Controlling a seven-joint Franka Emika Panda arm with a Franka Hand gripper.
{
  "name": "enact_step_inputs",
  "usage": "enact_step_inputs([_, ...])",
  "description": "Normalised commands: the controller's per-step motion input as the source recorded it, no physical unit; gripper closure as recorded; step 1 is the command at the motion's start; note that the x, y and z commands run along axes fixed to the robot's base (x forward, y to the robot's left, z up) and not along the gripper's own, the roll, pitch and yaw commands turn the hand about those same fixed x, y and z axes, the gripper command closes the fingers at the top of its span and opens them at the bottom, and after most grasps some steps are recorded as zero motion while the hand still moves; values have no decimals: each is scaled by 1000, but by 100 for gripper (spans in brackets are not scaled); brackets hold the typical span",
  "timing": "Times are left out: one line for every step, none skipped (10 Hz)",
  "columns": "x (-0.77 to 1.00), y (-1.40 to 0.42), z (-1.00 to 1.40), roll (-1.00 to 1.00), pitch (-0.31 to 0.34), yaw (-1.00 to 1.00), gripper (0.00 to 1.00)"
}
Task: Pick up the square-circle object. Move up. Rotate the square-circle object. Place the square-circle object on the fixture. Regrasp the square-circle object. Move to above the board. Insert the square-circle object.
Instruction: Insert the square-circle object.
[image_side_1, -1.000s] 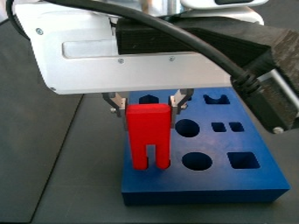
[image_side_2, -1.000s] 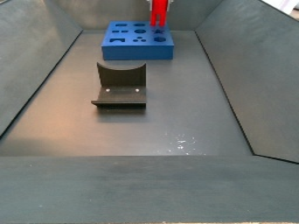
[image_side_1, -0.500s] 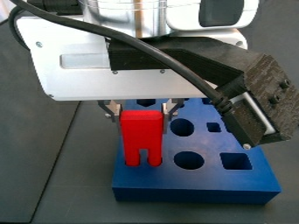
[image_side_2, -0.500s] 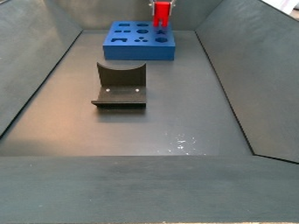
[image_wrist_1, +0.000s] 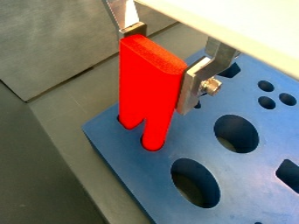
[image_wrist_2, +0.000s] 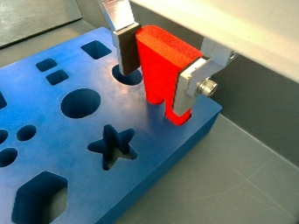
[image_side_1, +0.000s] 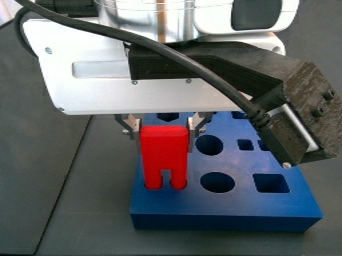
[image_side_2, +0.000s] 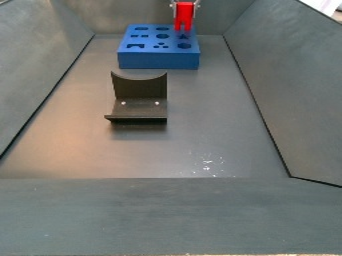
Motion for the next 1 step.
enact_step_inputs([0, 0, 0, 0, 0, 0, 100])
